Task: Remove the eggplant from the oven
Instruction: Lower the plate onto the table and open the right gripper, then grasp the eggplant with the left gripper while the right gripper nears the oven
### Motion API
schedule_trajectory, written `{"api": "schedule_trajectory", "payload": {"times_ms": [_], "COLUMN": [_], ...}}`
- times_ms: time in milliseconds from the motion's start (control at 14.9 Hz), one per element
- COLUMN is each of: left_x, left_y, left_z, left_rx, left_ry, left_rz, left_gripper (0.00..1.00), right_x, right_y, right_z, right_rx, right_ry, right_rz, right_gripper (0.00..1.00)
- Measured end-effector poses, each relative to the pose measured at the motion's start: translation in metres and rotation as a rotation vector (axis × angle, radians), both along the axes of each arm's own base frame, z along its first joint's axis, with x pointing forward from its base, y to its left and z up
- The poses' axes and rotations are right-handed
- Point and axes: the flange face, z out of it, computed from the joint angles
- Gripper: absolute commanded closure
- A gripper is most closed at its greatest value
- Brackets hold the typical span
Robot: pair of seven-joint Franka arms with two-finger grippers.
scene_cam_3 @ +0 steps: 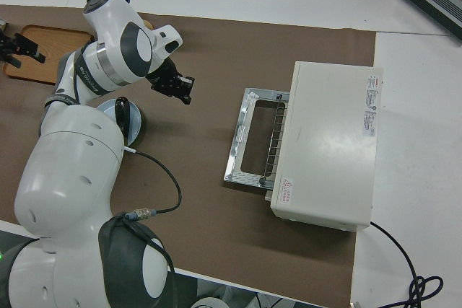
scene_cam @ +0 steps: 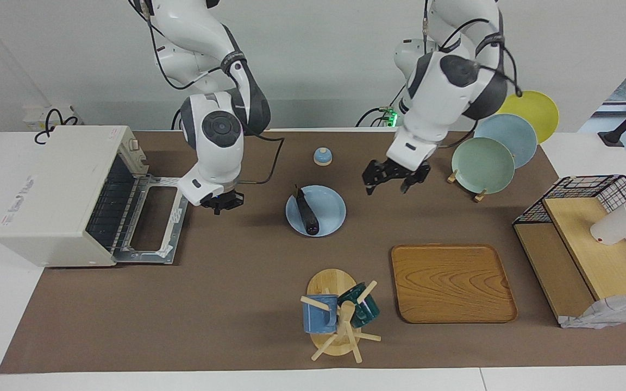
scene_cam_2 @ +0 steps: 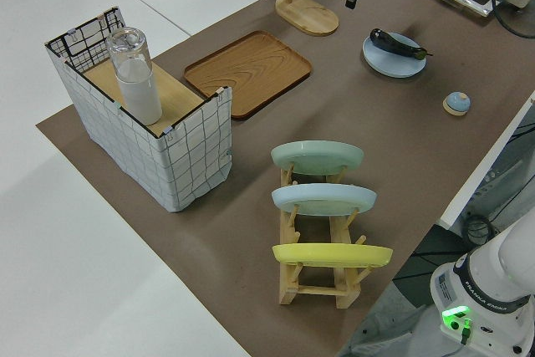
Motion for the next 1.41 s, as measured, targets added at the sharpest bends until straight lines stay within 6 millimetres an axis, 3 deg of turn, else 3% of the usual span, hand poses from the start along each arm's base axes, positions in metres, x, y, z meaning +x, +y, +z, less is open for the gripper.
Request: {"api": "schedule_trajectory", "payload": {"times_ms": [134, 268, 402, 469, 669, 1004, 1272, 1406], "left_x": [-0.010, -0.023, -0.024, -0.021, -0.011, -0.013, -0.021, -0.028], "left_y": [-0.054, -0.096, -0.122, -0.126, -0.122, -0.124, -0.132, -0.137], "left_z": [-0.053, -0.104, -0.139, -0.147, -0.147, -0.147, -0.149, -0.152], "left_rx": [-0.003, 0.039, 0.049, 0.044, 0.039, 0.038, 0.041, 0.045], "left_ry": [0.025, 0.039, 0.017, 0.014, 0.008, 0.012, 0.018, 0.022], "left_rz": [0.040, 0.066, 0.107, 0.121, 0.160, 0.169, 0.152, 0.139], "left_gripper": [0.00, 0.00, 0.00, 0.00, 0.00, 0.00, 0.02, 0.08], "right_x": [-0.008, -0.015, -0.019, -0.021, -0.025, -0.027, -0.029, -0.030], "right_y": [-0.031, -0.058, -0.077, -0.082, -0.089, -0.109, -0.111, -0.103], "right_z": [-0.026, -0.046, -0.061, -0.066, -0.073, -0.082, -0.084, -0.085], "right_rx": [0.013, 0.016, 0.024, 0.027, 0.030, 0.045, 0.037, -0.004], "right_ry": [-0.023, -0.021, -0.027, -0.028, -0.026, -0.032, -0.024, -0.016], "right_rz": [-0.025, -0.056, -0.075, -0.078, -0.082, -0.055, -0.038, 0.028], "right_gripper": [1.00, 1.00, 1.00, 1.00, 1.00, 1.00, 1.00, 1.00]}}
